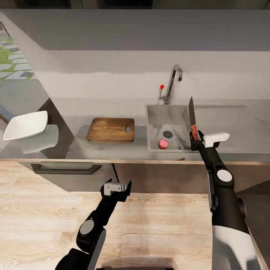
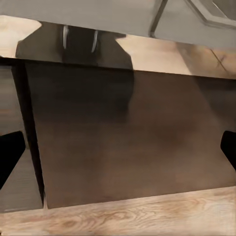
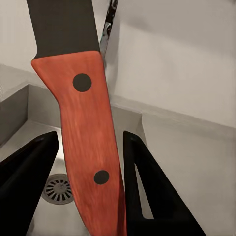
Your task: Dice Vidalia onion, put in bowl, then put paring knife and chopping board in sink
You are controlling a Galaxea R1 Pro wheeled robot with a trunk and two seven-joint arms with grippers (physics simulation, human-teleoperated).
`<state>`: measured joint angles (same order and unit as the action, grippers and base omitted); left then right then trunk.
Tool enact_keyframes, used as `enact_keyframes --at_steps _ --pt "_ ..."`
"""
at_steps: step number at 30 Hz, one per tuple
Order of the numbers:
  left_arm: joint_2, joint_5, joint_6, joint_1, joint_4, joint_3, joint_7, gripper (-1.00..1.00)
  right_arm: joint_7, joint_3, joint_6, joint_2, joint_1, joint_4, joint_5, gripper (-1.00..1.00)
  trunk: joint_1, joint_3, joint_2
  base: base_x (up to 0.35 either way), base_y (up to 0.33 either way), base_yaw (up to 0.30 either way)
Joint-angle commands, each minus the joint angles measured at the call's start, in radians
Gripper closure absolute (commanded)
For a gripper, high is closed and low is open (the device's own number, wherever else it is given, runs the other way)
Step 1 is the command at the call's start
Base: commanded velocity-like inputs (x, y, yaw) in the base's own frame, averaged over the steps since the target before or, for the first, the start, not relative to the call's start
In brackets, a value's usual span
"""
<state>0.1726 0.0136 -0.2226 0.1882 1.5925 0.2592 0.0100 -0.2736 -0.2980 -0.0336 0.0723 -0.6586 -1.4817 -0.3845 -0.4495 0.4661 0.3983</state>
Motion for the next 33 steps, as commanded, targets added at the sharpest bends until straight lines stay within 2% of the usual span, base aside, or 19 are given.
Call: enact_keyframes --at_steps 1,3,4,10,14,17,18,19,21,24,28,29,32,33 --pt "-0.022 0.002 -0.006 0.0 0.001 -0.012 0.0 -1.0 -0.007 -0.001 -0.003 0.001 -0.001 -0.001 -0.01 1.0 -0.001 0.001 0.002 0.0 0.0 0.0" --pt "-0.04 0.002 -0.008 0.0 0.001 -0.035 -0.001 -1.0 -0.007 0.0 -0.003 0.001 -0.001 0.0 -0.01 1.0 -0.001 0.001 0.002 0.0 0.0 -0.011" --pt "-0.056 0.003 -0.009 0.0 0.001 -0.08 -0.004 -1.0 -0.007 -0.002 -0.004 0.001 -0.001 0.0 -0.01 1.0 -0.001 0.0 0.002 0.0 0.0 -0.128" --pt "-0.069 0.003 -0.01 0.0 0.001 -0.111 -0.007 -1.0 -0.008 -0.002 -0.005 0.001 -0.001 0.0 -0.01 1.0 -0.001 -0.008 0.002 0.0 0.0 -0.149" --pt "-0.115 0.006 -0.013 0.0 0.001 -0.166 -0.028 -1.0 -0.009 -0.002 -0.005 0.001 -0.001 0.0 -0.01 1.0 -0.001 -0.014 0.002 0.0 0.0 -0.14" --pt "-0.151 0.009 -0.015 0.0 0.001 -0.187 -0.135 -1.0 -0.009 -0.002 -0.005 0.001 -0.001 0.0 -0.01 1.0 -0.001 -0.018 0.002 0.0 0.0 -0.132" --pt "-0.158 0.009 -0.015 0.0 0.001 -0.199 -0.186 -1.0 -0.009 -0.002 -0.005 0.001 -0.001 0.0 -0.01 1.0 -0.001 -0.02 0.002 0.0 0.0 -0.128" --pt "-0.164 0.009 -0.014 0.0 0.001 -0.236 -0.276 -1.0 -0.009 -0.002 -0.005 0.001 -0.001 0.0 -0.01 1.0 -0.001 -0.021 0.002 0.0 0.0 -0.127" --pt "-0.167 0.009 -0.014 0.0 0.002 -0.261 -0.322 -1.0 -0.009 -0.002 -0.005 0.001 -0.001 0.0 -0.01 1.0 -0.001 -0.024 0.002 0.0 0.0 -0.126" --pt "-0.167 0.009 -0.014 0.015 0.003 -0.272 -0.343 -1.0 -0.009 -0.002 -0.005 0.001 -0.001 0.0 -0.01 1.0 -0.001 -0.029 0.002 0.0 0.0 -0.132" --pt "-0.164 0.009 -0.015 0.068 0.003 -0.276 -0.35 -1.0 -0.009 -0.002 -0.004 0.001 -0.001 0.0 -0.01 1.0 -0.001 -0.035 0.002 0.0 0.0 -0.147" --pt "-0.159 0.009 -0.035 0.127 0.003 -0.278 -0.35 -1.0 -0.009 -0.003 -0.004 0.001 -0.001 0.0 -0.01 1.0 -0.001 -0.036 0.002 0.0 0.0 -0.153" --pt "-0.156 0.01 -0.133 0.215 0.003 -0.279 -0.35 -1.0 -0.009 -0.003 -0.003 0.001 -0.001 0.0 -0.01 1.0 -0.001 -0.041 0.002 0.0 0.0 -0.154" --pt "-0.154 0.011 -0.204 0.275 0.003 -0.279 -0.35 -1.0 -0.008 -0.004 -0.003 0.001 -0.001 0.0 -0.01 1.0 -0.001 -0.042 0.002 0.0 0.0 -0.153"
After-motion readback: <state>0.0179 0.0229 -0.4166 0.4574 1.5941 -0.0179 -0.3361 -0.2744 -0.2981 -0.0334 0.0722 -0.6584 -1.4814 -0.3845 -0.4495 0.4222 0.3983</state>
